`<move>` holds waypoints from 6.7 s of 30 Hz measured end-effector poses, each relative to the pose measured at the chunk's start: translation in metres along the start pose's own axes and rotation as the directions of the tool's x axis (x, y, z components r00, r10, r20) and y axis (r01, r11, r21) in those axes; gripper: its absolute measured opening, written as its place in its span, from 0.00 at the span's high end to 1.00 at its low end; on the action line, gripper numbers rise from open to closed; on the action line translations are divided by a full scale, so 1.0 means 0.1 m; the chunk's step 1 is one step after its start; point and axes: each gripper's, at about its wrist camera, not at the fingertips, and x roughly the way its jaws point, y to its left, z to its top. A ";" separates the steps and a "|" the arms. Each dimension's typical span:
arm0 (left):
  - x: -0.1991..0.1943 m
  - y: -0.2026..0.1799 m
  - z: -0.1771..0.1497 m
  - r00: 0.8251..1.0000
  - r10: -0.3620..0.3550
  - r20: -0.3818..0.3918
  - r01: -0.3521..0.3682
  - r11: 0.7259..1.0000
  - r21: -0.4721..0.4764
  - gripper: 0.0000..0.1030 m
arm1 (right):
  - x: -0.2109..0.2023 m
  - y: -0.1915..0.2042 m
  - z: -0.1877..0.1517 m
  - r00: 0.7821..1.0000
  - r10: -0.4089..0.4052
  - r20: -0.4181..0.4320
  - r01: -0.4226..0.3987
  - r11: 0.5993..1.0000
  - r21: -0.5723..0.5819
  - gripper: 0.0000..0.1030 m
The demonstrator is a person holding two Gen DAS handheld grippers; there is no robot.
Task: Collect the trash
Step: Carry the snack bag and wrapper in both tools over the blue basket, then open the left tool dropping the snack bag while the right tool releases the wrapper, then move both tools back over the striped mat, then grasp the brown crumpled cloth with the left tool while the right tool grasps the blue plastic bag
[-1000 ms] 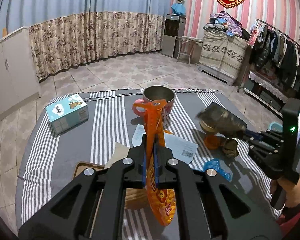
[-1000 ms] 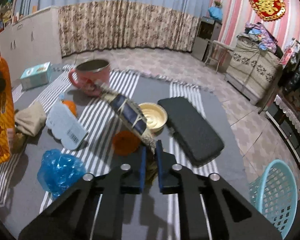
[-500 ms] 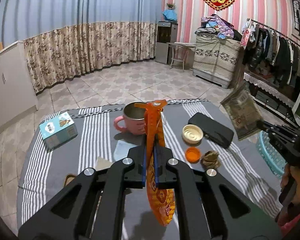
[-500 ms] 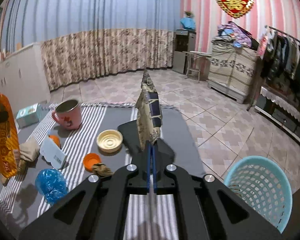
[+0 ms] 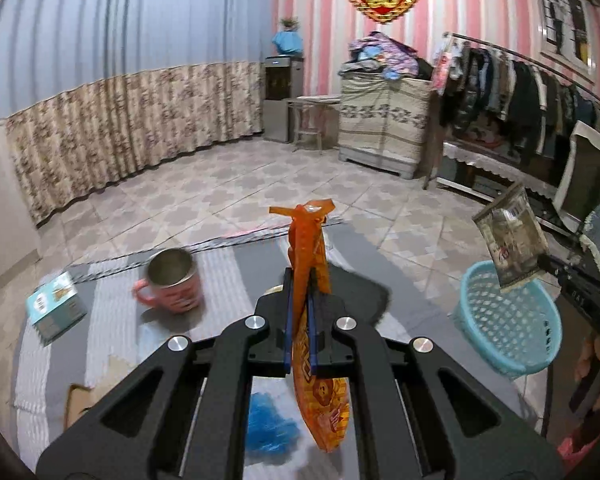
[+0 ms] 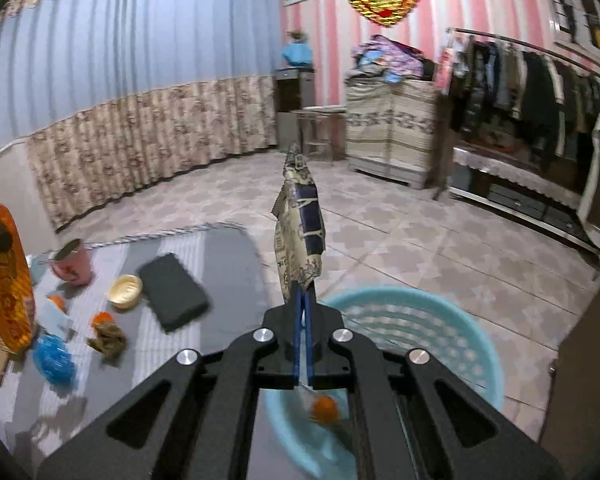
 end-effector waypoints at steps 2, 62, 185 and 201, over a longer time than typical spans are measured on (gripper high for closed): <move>0.06 -0.18 0.03 1.000 -0.026 0.003 0.026 1.000 0.015 0.96 | 0.00 -0.22 -0.06 0.999 -0.040 -0.016 0.040 0.999 0.015 0.98; 1.32 -2.21 -0.36 0.988 -0.115 -0.100 0.139 0.950 0.278 0.11 | 0.58 -0.88 -0.58 0.977 -0.073 -0.199 0.101 0.986 0.135 0.98; -0.15 1.59 -1.51 0.950 0.197 -0.241 -0.242 0.954 -0.174 0.60 | -0.04 2.28 -0.84 0.987 0.140 -0.077 -0.154 0.966 -0.208 0.04; -0.70 2.17 -1.50 0.942 0.311 -0.128 -0.331 0.922 -0.200 0.60 | 0.05 3.04 -1.07 0.948 0.261 -0.183 -0.304 0.912 -0.274 0.04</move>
